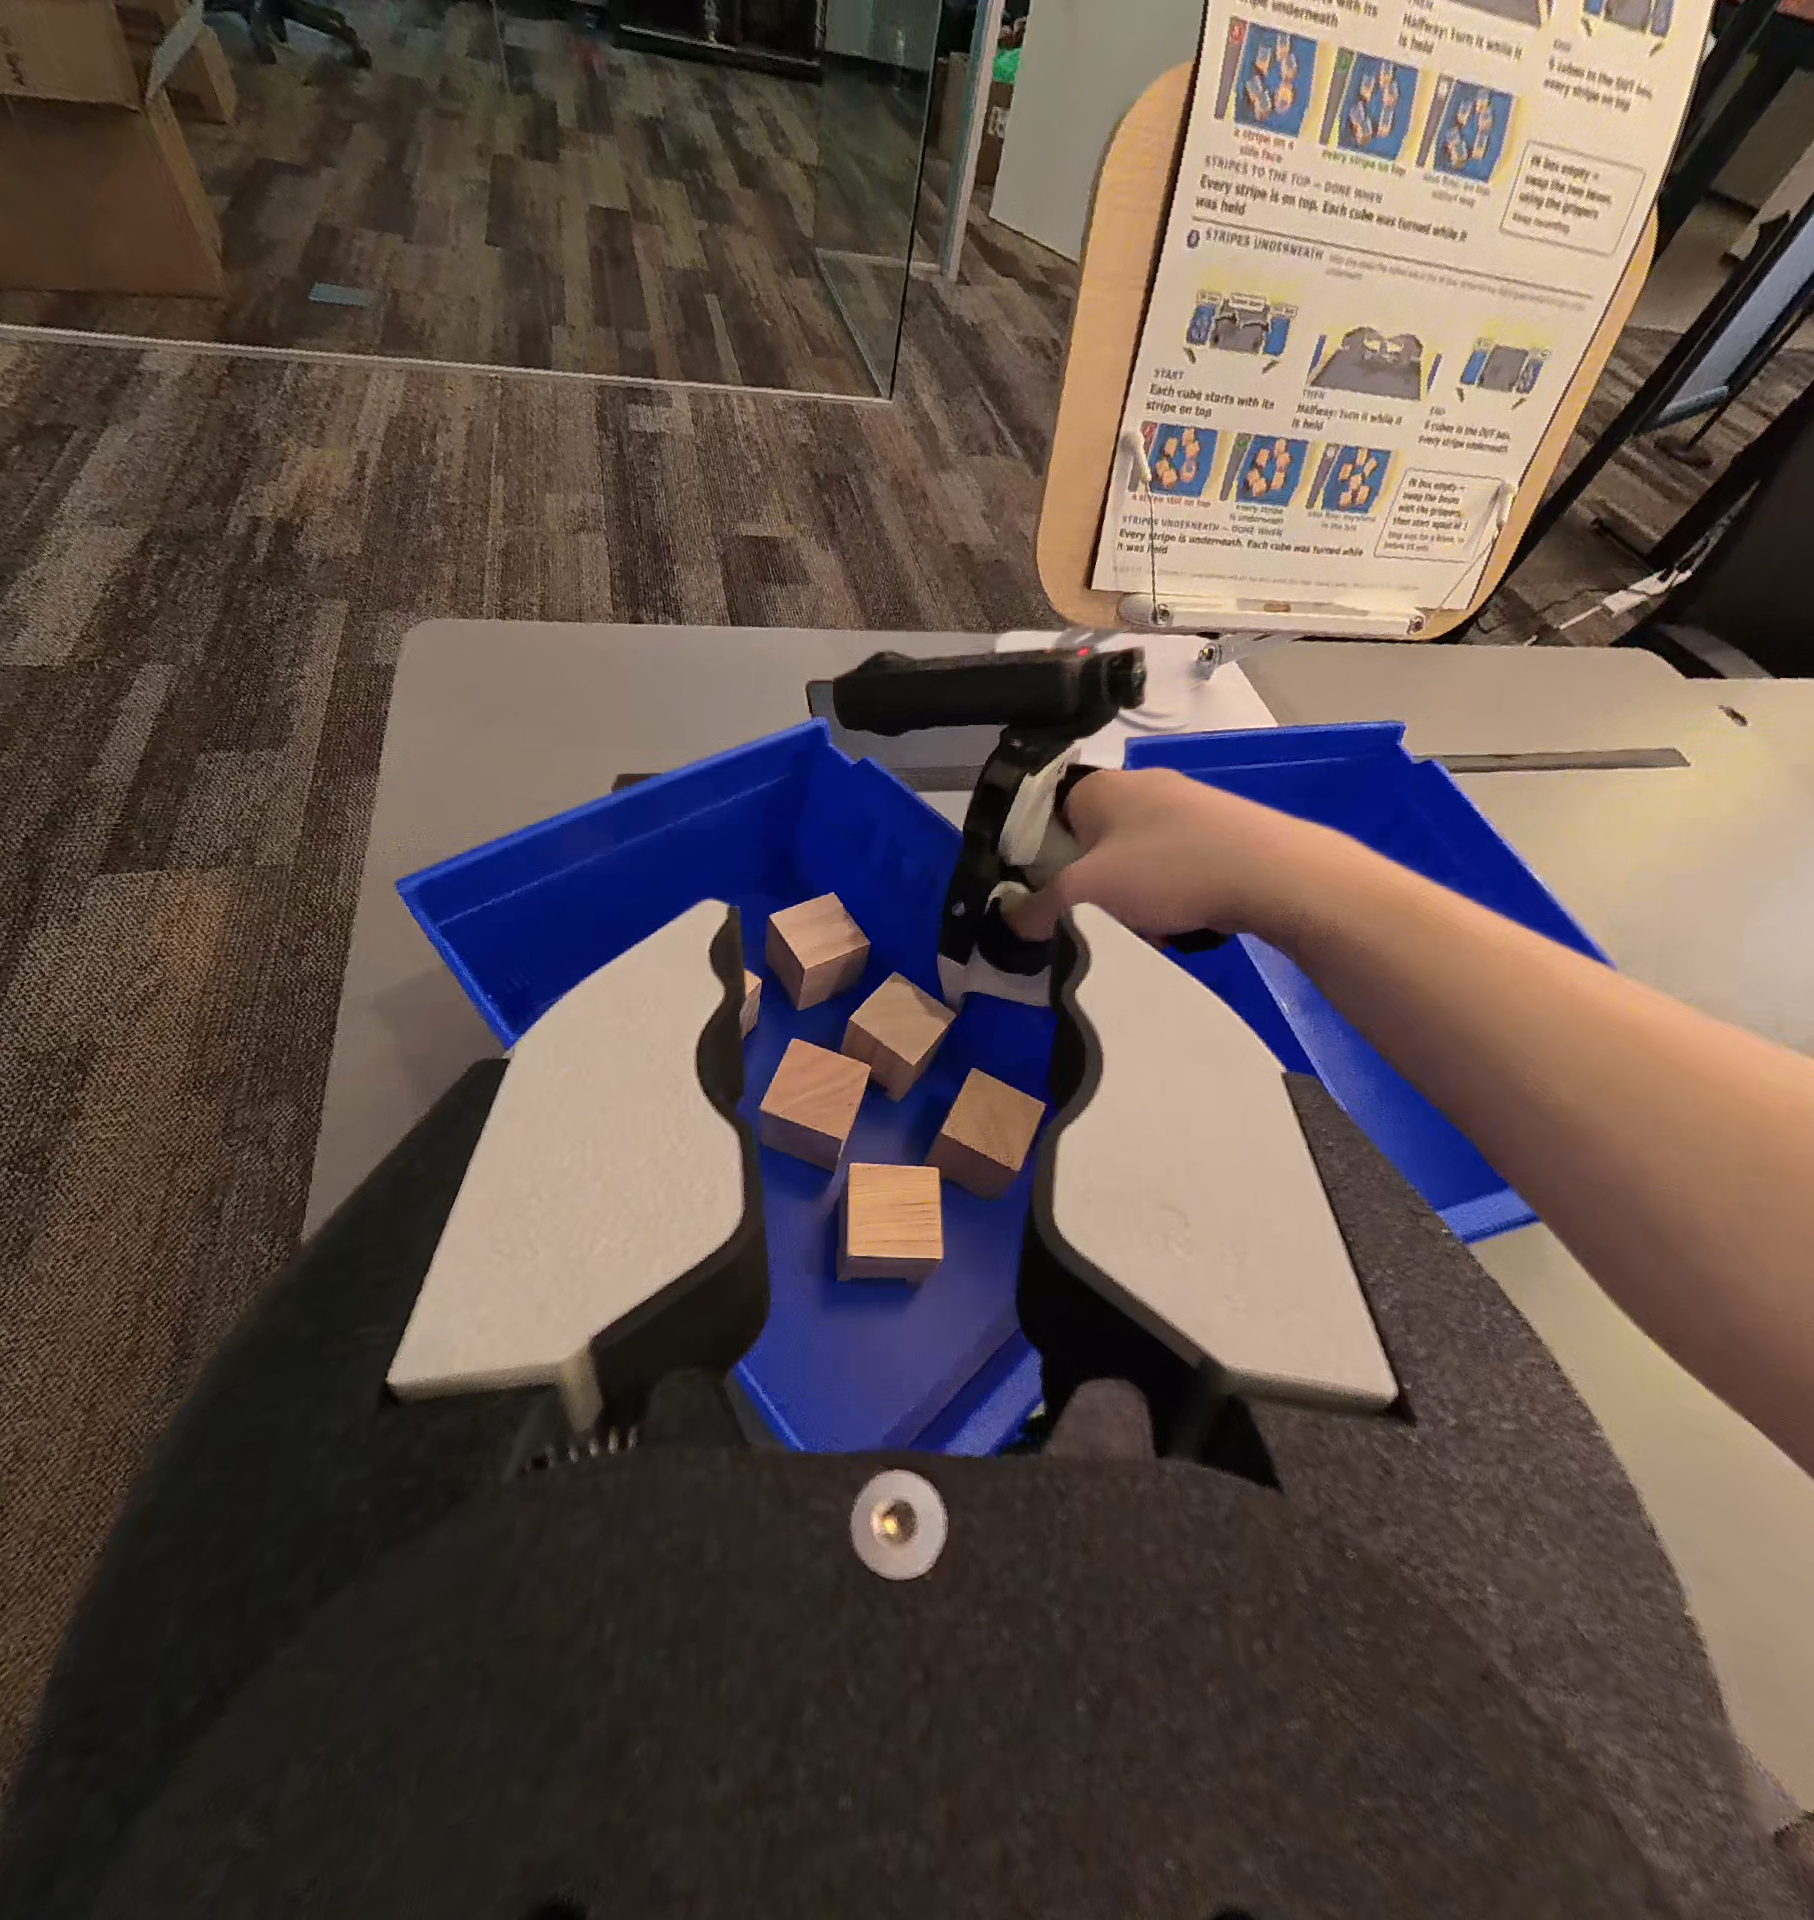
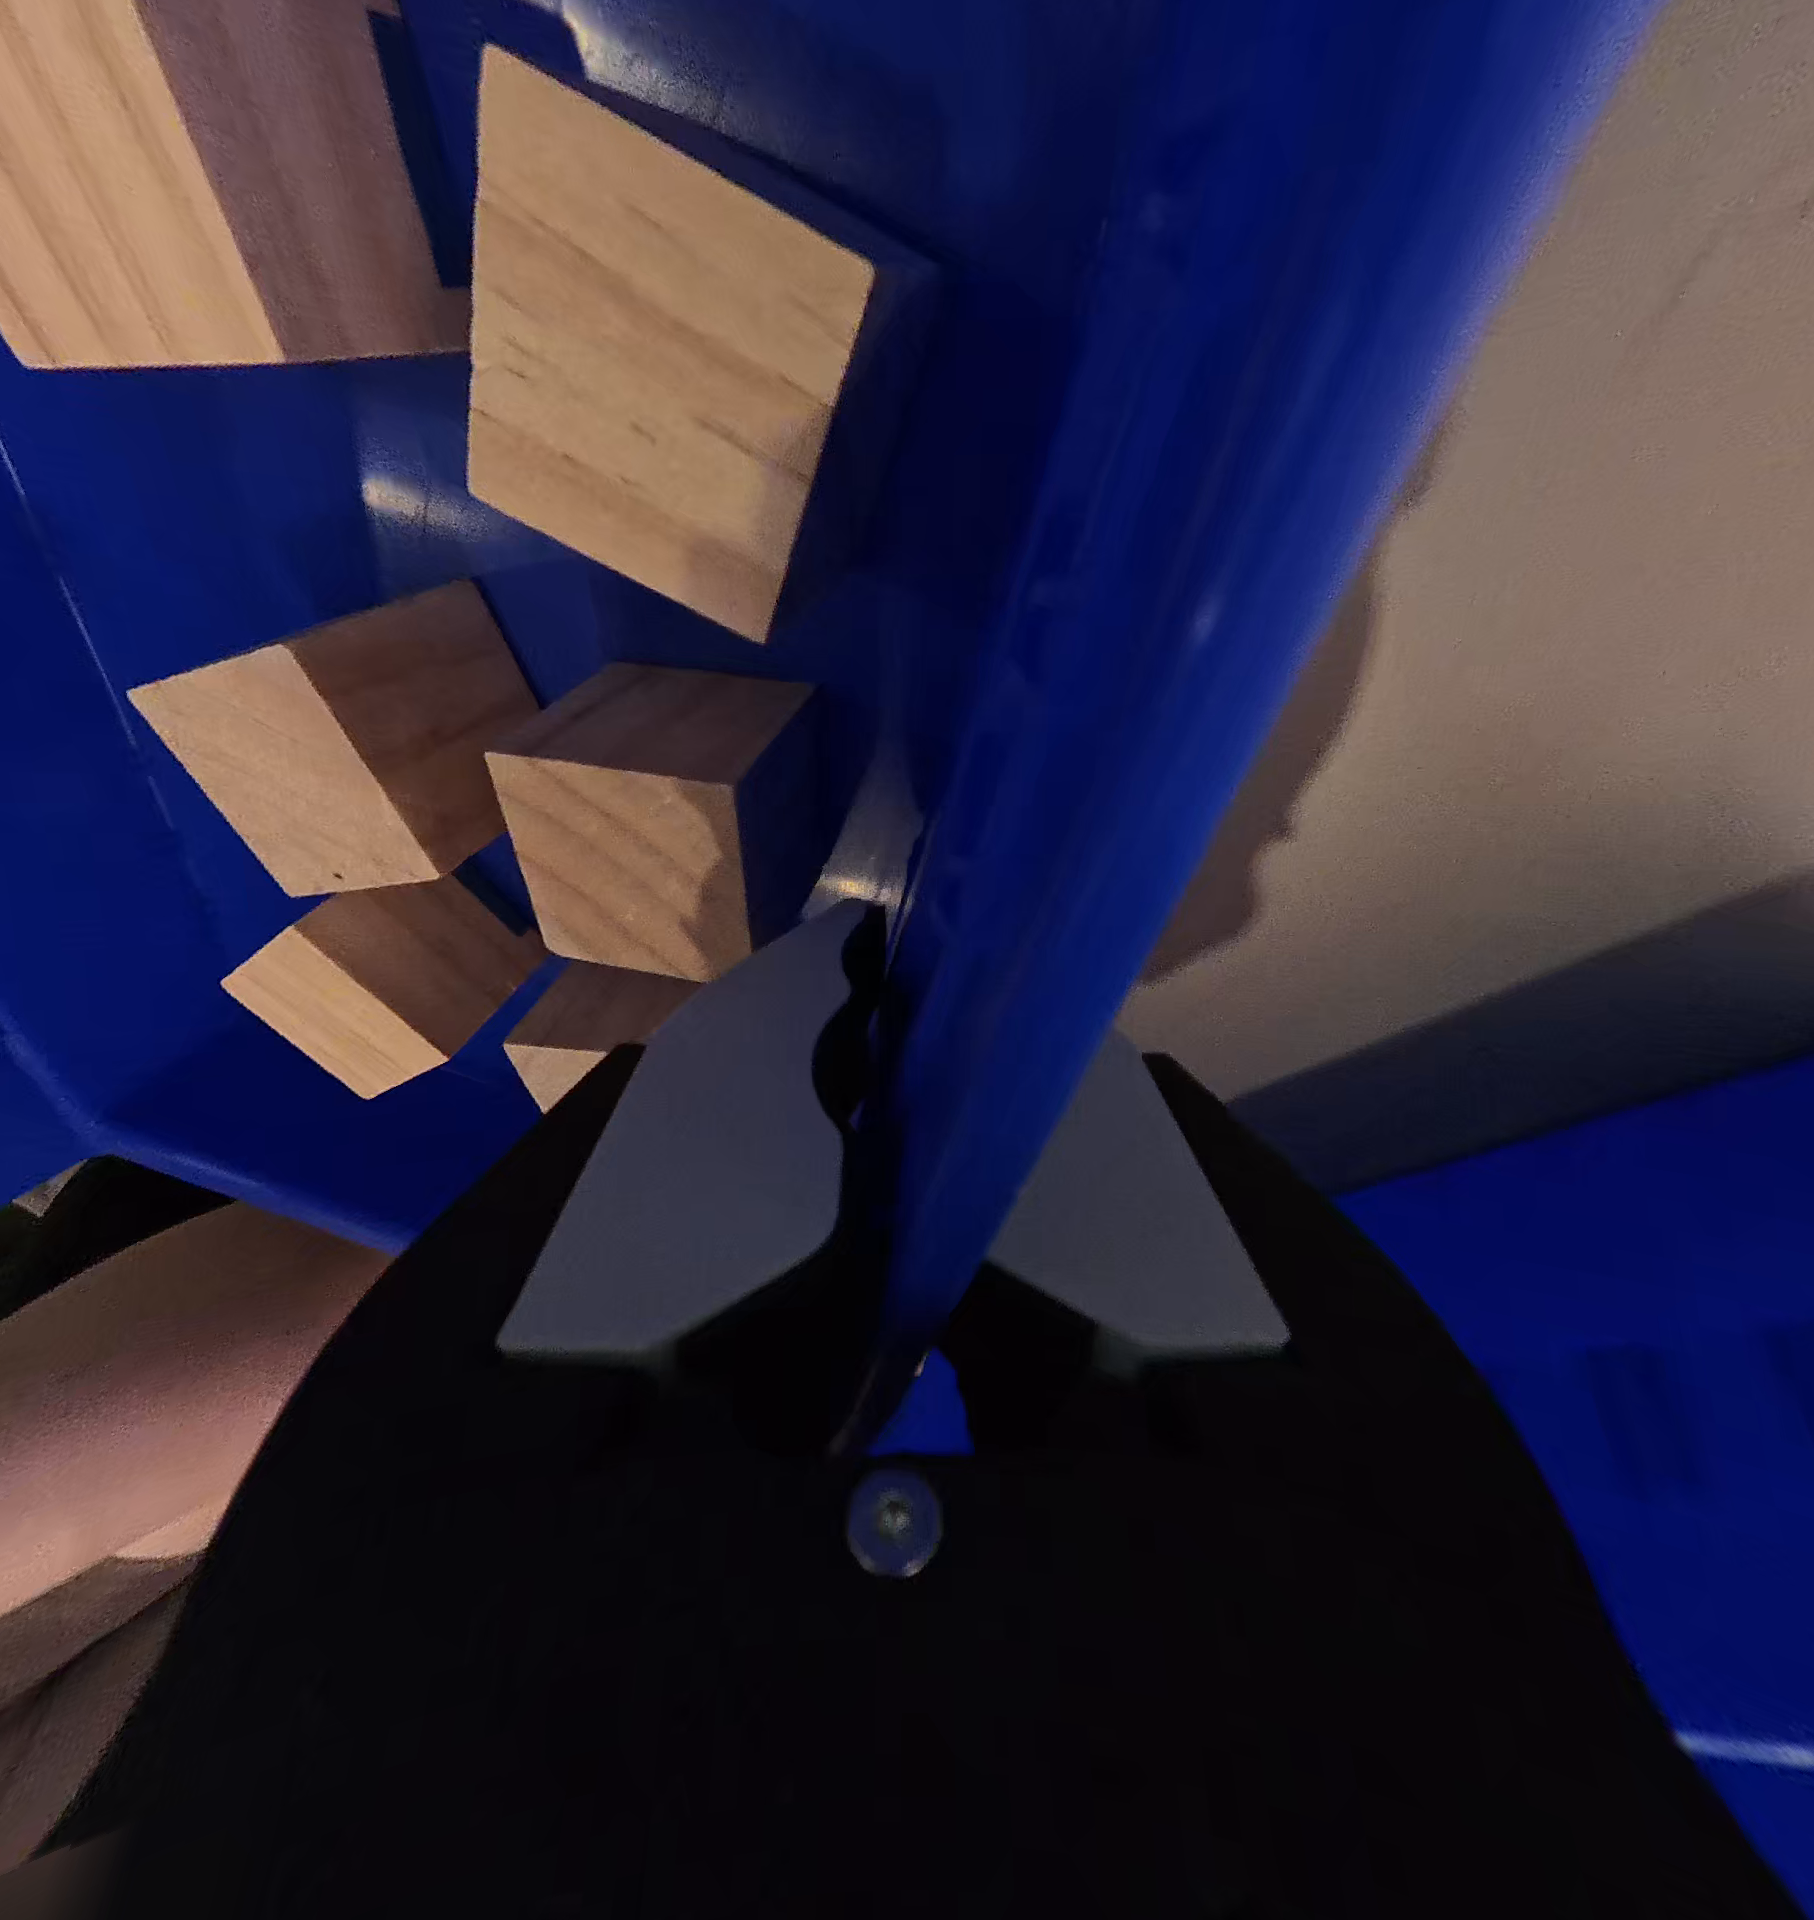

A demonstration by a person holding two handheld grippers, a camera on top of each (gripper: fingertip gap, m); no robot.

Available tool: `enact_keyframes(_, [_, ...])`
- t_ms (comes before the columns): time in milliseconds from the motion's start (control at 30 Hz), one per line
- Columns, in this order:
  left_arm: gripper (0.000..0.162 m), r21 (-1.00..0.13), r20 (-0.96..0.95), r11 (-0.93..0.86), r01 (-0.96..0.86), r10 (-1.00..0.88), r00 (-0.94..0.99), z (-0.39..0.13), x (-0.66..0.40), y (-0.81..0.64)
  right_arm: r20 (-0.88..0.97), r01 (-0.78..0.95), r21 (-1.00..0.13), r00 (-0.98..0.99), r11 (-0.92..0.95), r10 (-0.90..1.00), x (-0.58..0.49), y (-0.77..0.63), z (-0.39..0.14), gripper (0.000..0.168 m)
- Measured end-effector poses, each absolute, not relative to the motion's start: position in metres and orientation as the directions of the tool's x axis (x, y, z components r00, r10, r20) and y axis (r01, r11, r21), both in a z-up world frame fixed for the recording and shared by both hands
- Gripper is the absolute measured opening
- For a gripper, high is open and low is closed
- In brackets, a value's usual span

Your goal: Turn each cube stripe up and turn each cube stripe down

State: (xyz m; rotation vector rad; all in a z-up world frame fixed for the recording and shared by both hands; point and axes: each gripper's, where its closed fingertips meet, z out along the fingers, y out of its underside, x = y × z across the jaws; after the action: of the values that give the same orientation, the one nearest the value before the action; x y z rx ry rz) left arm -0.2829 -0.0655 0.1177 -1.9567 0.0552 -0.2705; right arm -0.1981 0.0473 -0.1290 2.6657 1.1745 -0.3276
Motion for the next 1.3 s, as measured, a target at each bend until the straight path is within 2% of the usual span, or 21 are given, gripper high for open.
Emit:
enact_keyframes(233, [0.056, -0.916, 0.172, -0.39, 0.092, -0.177, 0.969, 0.119, -0.279, -0.065, -0.253, 0.718, 0.075, 0.685, -0.692, 0.683, -0.194, 0.053, -0.14, 0.007])
enact_keyframes(400, [0.057, -0.905, 0.172, -0.418, 0.084, -0.176, 0.969, 0.114, -0.276, -0.063, -0.23, 0.741, 0.036, 0.66, -0.671, 0.716, -0.195, 0.054, -0.137, 0.012])
enact_keyframes(467, [0.057, -0.903, 0.169, -0.423, 0.081, -0.176, 0.97, 0.113, -0.275, -0.062, -0.214, 0.729, -0.035, 0.662, -0.683, 0.718, -0.198, 0.062, -0.129, 0.015])
enact_keyframes(567, [0.057, -0.903, 0.158, -0.425, 0.068, -0.18, 0.971, 0.114, -0.271, -0.063, -0.11, 0.729, -0.148, 0.659, -0.668, 0.744, -0.192, 0.079, -0.108, 0.036])
enact_keyframes(633, [0.058, -0.904, 0.15, -0.425, 0.057, -0.187, 0.971, 0.115, -0.268, -0.063, -0.06, 0.742, -0.237, 0.633, -0.627, 0.772, -0.187, 0.085, -0.086, 0.043])
enact_keyframes(767, [0.058, -0.906, 0.132, -0.421, 0.03, -0.215, 0.968, 0.117, -0.258, -0.064, 0.001, 0.725, -0.462, 0.577, -0.511, 0.817, -0.16, 0.085, -0.029, 0.05])
enact_keyframes(867, [0.059, -0.902, 0.117, -0.431, 0.0, -0.243, 0.963, 0.116, -0.25, -0.066, 0.035, 0.66, -0.531, 0.645, -0.532, 0.764, -0.092, 0.093, -0.002, 0.054])
enact_keyframes(967, [0.059, -0.908, 0.102, -0.418, -0.022, -0.273, 0.956, 0.119, -0.243, -0.069, 0.145, 0.56, -0.523, 0.801, -0.642, 0.58, 0.016, 0.124, 0.002, 0.056])
enact_keyframes(1067, [0.059, -0.918, 0.113, -0.396, -0.01, -0.285, 0.952, 0.124, -0.24, -0.066, 0.203, 0.455, -0.467, 0.89, -0.758, 0.409, 0.103, 0.137, -0.02, 0.059])
enact_keyframes(1233, [0.059, -0.905, 0.112, -0.425, -0.015, -0.271, 0.956, 0.118, -0.239, -0.058, 0.084, 0.388, -0.267, 0.921, -0.882, 0.38, 0.138, 0.108, -0.085, 0.064])
enact_keyframes(1300, [0.059, -0.896, 0.106, -0.443, -0.021, -0.259, 0.96, 0.114, -0.239, -0.054, 0.042, 0.39, -0.202, 0.92, -0.899, 0.39, 0.139, 0.099, -0.104, 0.059])
